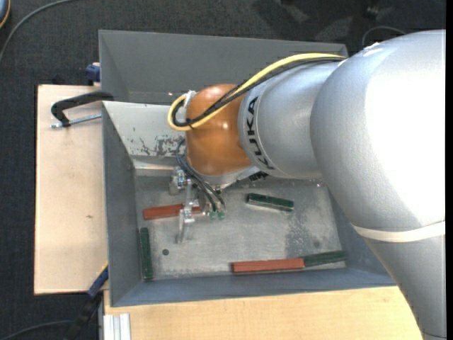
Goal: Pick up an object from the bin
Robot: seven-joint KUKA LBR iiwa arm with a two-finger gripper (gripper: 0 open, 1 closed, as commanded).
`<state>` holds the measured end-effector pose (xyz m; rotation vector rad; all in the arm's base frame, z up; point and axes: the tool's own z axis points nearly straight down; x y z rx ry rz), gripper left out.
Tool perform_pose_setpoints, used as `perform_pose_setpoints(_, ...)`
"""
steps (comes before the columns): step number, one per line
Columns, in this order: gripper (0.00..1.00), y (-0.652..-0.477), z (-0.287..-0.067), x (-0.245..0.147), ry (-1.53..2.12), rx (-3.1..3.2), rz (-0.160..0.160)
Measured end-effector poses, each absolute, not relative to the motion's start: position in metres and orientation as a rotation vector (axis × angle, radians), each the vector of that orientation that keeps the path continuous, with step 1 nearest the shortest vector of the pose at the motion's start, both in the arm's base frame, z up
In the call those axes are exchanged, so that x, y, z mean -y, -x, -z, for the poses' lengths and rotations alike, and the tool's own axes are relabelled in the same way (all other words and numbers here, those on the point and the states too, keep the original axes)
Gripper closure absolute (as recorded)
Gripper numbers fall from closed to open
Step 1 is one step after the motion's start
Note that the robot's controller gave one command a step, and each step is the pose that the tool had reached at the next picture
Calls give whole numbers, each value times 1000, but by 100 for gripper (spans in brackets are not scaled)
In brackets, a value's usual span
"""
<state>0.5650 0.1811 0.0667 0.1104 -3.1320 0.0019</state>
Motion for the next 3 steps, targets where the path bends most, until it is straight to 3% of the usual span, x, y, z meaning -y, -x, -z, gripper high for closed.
perform_pose_setpoints(3, 0, -568, -70, -183, -106, 3144, 4)
